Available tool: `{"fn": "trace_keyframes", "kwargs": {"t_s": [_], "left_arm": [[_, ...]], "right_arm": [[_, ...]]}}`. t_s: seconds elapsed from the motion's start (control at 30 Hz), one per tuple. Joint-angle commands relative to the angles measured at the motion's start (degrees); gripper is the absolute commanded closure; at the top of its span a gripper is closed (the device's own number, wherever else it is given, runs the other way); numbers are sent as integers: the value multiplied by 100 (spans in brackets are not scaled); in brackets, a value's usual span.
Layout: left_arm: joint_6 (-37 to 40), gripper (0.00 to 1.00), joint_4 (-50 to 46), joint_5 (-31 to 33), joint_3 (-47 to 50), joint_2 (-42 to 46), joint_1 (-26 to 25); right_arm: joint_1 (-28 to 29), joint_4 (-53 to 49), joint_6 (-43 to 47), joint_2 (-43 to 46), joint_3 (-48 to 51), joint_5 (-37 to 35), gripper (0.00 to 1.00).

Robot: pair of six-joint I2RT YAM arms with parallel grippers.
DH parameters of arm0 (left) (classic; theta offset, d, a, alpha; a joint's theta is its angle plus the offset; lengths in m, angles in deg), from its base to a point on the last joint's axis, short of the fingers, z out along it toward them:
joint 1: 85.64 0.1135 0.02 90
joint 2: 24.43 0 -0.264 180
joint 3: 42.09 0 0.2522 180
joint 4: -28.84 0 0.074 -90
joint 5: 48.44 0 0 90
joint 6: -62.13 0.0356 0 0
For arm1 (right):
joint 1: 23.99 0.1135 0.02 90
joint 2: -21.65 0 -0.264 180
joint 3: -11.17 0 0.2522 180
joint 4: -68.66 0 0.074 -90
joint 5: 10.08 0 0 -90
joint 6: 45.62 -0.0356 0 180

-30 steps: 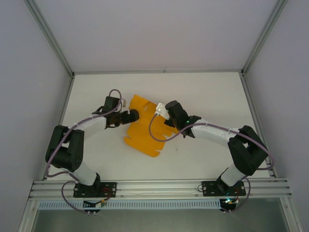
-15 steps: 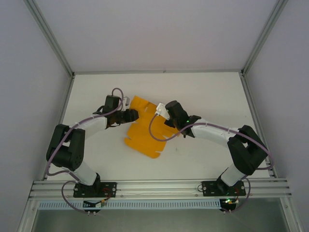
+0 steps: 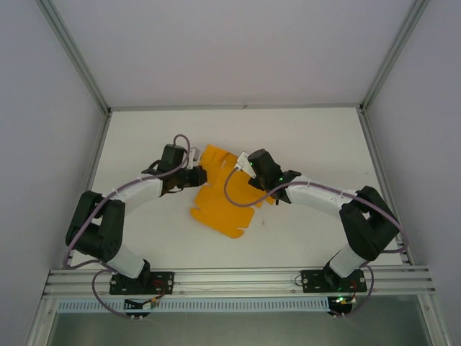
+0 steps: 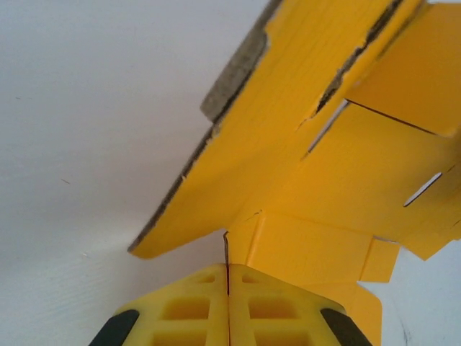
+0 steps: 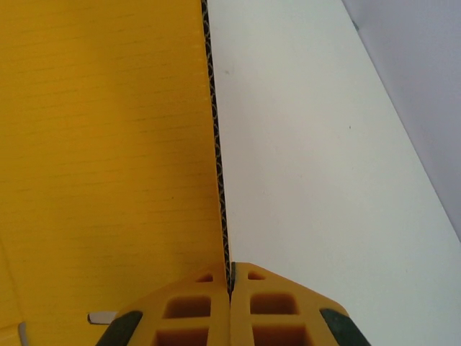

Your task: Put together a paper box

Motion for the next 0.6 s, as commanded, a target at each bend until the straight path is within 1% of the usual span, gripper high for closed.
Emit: {"fn": "trace_keyframes", "kwargs": {"t_s": [0.0, 0.07, 0.2, 0.3, 0.37, 0.43, 0.57], "left_arm": [[223, 92, -189, 19, -235, 148, -349], [232, 94, -261, 131, -341, 43, -464], [301, 95, -320, 424, -370, -2, -640], [294, 94, -482, 990, -262, 126, -621], [293, 92, -593, 1221, -193, 209, -610], [297, 88, -543, 1292, -58, 283, -573], [264, 89, -337, 1053, 47, 268, -514]], "right_arm": [[89, 222, -264, -21, -256, 351, 100], [88, 225, -331, -37, -276, 371, 100], [24, 47, -429, -173, -427, 77, 100], [-62, -175, -585, -224, -475, -18, 100], [-140, -294, -767, -201, -475, 3, 100], [-189, -403, -876, -170, -453, 76, 100], [-206, -559, -980, -185, -471, 184, 100]]}}
